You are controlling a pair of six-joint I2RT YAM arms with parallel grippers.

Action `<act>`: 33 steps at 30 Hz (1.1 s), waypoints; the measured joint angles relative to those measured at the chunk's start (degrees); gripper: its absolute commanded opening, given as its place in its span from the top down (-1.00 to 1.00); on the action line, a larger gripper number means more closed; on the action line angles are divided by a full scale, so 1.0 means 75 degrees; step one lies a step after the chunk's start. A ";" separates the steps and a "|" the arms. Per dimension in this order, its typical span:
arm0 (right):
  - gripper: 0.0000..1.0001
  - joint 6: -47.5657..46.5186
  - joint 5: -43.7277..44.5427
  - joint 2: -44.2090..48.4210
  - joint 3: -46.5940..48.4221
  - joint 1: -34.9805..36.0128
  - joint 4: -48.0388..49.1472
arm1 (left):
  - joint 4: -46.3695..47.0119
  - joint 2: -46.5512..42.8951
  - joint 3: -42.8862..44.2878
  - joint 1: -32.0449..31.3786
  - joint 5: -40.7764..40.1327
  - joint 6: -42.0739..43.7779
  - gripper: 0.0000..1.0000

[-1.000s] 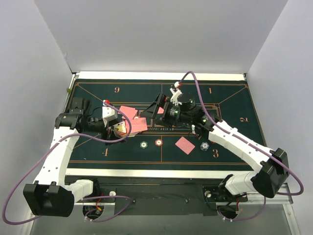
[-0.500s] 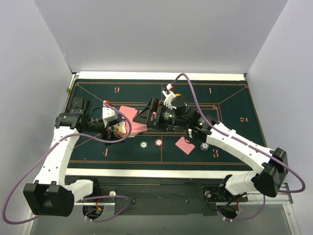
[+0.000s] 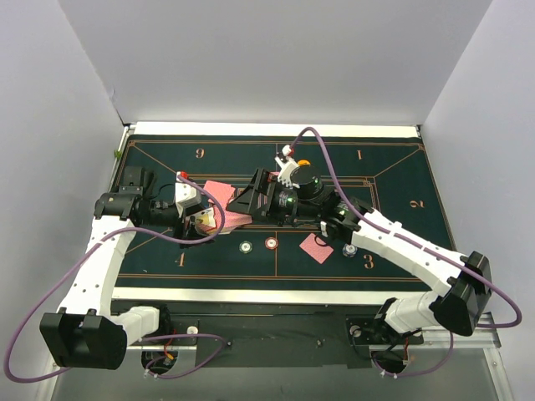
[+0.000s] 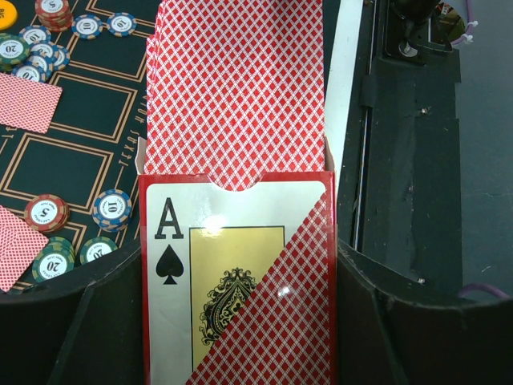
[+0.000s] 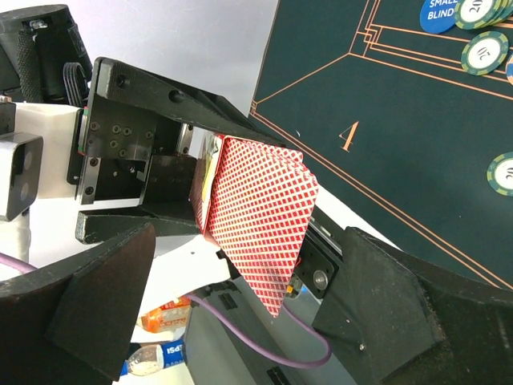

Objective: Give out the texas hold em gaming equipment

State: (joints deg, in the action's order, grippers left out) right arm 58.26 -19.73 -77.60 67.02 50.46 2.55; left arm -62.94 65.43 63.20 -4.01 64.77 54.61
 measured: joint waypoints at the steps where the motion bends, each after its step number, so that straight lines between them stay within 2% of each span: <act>1: -0.78 0.0006 0.0000 -0.0009 -0.0003 0.0003 0.0015 | 0.0000 0.0000 0.0000 0.0000 -0.0003 -0.0003 1.00; 9: -0.29 0.0131 -0.0012 -0.0382 -0.0140 0.0087 0.0233 | 0.0015 -0.0003 0.0000 0.0000 0.0000 -0.0052 1.00; 11: -0.10 0.0163 -0.0012 -0.0414 -0.0160 0.0093 0.0239 | 0.0026 -0.0006 0.0000 0.0000 0.0000 -0.0067 1.00; 19: 0.25 0.0221 -0.0026 -0.0414 -0.0172 0.0111 0.0294 | 0.0055 -0.0035 0.0000 0.0000 0.0000 -0.0201 1.00; 33: 0.31 0.0204 -0.0023 -0.0163 -0.0385 0.0006 0.0303 | 0.0140 -0.0038 0.0000 0.0000 -0.0029 -0.0358 1.00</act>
State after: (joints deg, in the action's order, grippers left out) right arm 59.79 -19.90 -78.83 64.14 50.50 4.82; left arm -61.89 65.14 63.20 -4.01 64.55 51.92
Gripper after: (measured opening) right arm 0.357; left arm 0.747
